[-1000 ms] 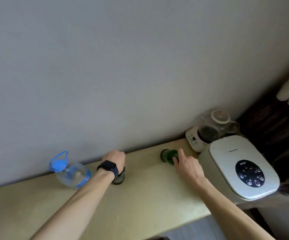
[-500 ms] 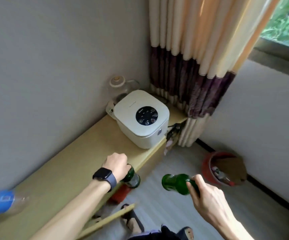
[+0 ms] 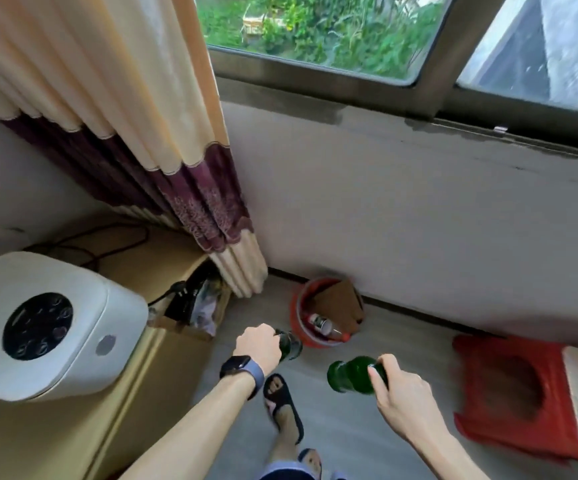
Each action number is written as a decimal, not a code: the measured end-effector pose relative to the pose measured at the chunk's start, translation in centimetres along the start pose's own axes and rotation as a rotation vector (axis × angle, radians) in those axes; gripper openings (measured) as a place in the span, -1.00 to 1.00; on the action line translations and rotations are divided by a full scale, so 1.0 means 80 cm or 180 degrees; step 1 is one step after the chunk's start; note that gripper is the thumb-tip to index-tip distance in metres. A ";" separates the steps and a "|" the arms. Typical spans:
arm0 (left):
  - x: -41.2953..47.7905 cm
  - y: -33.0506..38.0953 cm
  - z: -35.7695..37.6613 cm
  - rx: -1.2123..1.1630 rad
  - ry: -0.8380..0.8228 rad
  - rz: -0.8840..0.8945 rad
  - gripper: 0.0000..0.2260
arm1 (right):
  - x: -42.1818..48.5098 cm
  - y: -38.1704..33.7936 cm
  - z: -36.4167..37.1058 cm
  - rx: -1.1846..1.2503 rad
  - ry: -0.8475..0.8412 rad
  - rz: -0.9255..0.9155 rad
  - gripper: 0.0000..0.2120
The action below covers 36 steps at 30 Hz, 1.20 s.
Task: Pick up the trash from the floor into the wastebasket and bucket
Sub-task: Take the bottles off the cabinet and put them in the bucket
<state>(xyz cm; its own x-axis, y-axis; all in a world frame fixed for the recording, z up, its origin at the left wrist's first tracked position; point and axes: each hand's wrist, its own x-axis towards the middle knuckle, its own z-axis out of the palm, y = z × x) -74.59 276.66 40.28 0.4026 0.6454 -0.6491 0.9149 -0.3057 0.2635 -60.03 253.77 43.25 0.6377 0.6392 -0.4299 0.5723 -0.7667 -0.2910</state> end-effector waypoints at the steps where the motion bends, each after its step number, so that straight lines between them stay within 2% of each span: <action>1: 0.037 0.025 0.012 -0.0099 -0.0106 -0.0085 -0.71 | 0.033 0.019 0.005 0.0033 0.0027 0.0116 -0.74; 4: 0.087 0.053 0.035 -0.0916 -0.0228 -0.0608 -0.72 | 0.078 0.023 0.011 0.0266 -0.0083 0.0354 -0.71; 8: 0.190 0.084 0.096 -0.2179 -0.0323 -0.1394 -0.69 | 0.192 0.045 0.033 0.0445 -0.0261 0.0436 -0.66; 12: 0.269 0.121 0.164 -0.3240 -0.0308 -0.1780 -0.65 | 0.308 0.076 0.076 0.0511 -0.0652 0.0364 -0.62; 16: 0.360 0.129 0.252 -0.4409 -0.0245 -0.2182 -0.57 | 0.421 0.102 0.118 0.0262 -0.1127 0.0056 -0.57; 21: 0.396 0.152 0.285 -0.5971 0.0034 -0.2711 -0.56 | 0.509 0.108 0.166 -0.0062 -0.1368 -0.0464 -0.60; 28: 0.444 0.188 0.348 -0.6444 0.0244 -0.3066 -0.51 | 0.586 0.132 0.221 -0.0497 -0.1496 -0.1108 -0.57; 31: 0.456 0.201 0.362 -0.6529 0.0287 -0.3005 -0.49 | 0.600 0.150 0.230 -0.0669 -0.1633 -0.1321 -0.55; 33: 0.461 0.211 0.369 -0.6505 0.0138 -0.2890 -0.48 | 0.609 0.164 0.235 -0.0682 -0.1641 -0.1380 -0.55; 36: 0.463 0.224 0.388 -0.6212 -0.0391 -0.2614 -0.50 | 0.624 0.185 0.238 -0.0878 -0.1602 -0.1341 -0.53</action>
<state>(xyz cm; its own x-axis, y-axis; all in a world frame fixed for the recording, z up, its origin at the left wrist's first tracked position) -44.19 273.37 -1.23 0.0641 0.1565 -0.9856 -0.2868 0.9489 0.1320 -29.52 273.16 1.16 0.0561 0.7213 -0.6904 0.8698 -0.3748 -0.3209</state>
